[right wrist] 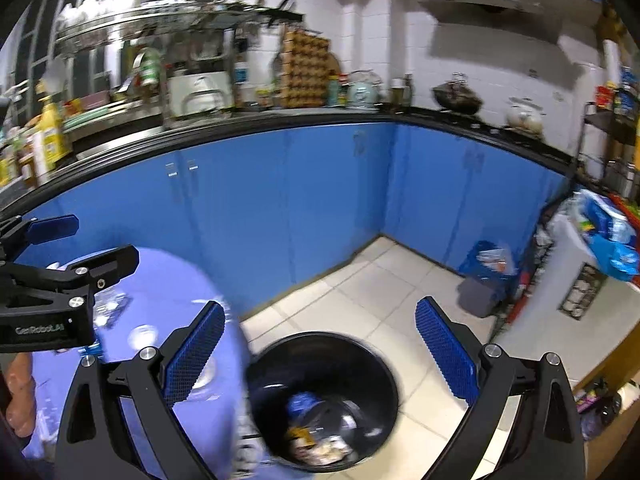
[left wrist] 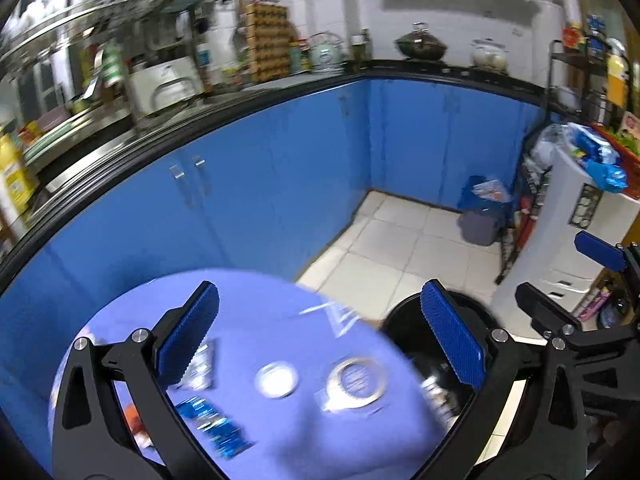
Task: Collect trash
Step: 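Move both tools back over the table toward the blue foil wrapper, then grasp the blue foil wrapper with the left tool while the right tool grasps the clear round lid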
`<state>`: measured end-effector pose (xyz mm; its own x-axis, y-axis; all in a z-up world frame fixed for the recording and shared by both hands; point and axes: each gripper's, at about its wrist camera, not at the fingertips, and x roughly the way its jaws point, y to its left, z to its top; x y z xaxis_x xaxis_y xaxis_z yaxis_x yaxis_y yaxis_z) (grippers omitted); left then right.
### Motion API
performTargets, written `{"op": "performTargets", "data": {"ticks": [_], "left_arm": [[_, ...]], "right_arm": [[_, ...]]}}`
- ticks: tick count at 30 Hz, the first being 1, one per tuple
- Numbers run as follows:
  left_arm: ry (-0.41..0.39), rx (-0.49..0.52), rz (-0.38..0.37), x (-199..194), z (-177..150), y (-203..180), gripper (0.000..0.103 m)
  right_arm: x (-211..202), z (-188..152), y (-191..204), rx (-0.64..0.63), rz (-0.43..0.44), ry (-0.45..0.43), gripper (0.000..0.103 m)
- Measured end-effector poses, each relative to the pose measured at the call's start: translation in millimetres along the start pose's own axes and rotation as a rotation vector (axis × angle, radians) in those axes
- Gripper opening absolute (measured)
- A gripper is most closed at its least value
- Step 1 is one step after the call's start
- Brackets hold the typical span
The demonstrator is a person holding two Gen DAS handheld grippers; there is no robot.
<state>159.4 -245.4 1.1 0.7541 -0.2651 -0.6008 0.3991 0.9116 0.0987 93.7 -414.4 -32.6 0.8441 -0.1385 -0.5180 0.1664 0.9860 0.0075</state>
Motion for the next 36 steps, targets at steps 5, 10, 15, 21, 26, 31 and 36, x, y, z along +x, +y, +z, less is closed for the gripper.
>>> {"op": "performTargets", "data": {"ticks": [5, 10, 15, 21, 26, 31, 36], "left_arm": [[0.055, -0.067, 0.057, -3.5, -30.1, 47.9, 0.100], [0.113, -0.131, 0.091, -0.5, -62.1, 86.4, 0.100], [0.188, -0.171, 0.072, 12.1, -94.1, 107.6, 0.100], [0.252, -0.151, 0.031, 33.6, -114.9, 99.3, 0.100], [0.312, -0.152, 0.060, 56.6, -126.8, 97.5, 0.100], [0.360, -0.173, 0.088, 72.6, -136.4, 104.6, 0.100], [0.379, -0.177, 0.112, 81.8, -139.2, 106.4, 0.099]], "right_arm": [[11.9, -10.5, 48.7, -0.057, 0.107, 0.046, 0.094], [30.4, -25.2, 85.4, -0.112, 0.157, 0.104, 0.094], [55.6, -41.7, 106.0, -0.137, 0.183, 0.179, 0.094], [79.3, -63.9, 112.7, -0.154, 0.181, 0.254, 0.094], [94.5, -70.6, 115.2, -0.164, 0.182, 0.287, 0.094], [104.6, -72.9, 117.3, -0.175, 0.187, 0.303, 0.094], [114.6, -76.7, 120.2, -0.180, 0.202, 0.330, 0.094]]}}
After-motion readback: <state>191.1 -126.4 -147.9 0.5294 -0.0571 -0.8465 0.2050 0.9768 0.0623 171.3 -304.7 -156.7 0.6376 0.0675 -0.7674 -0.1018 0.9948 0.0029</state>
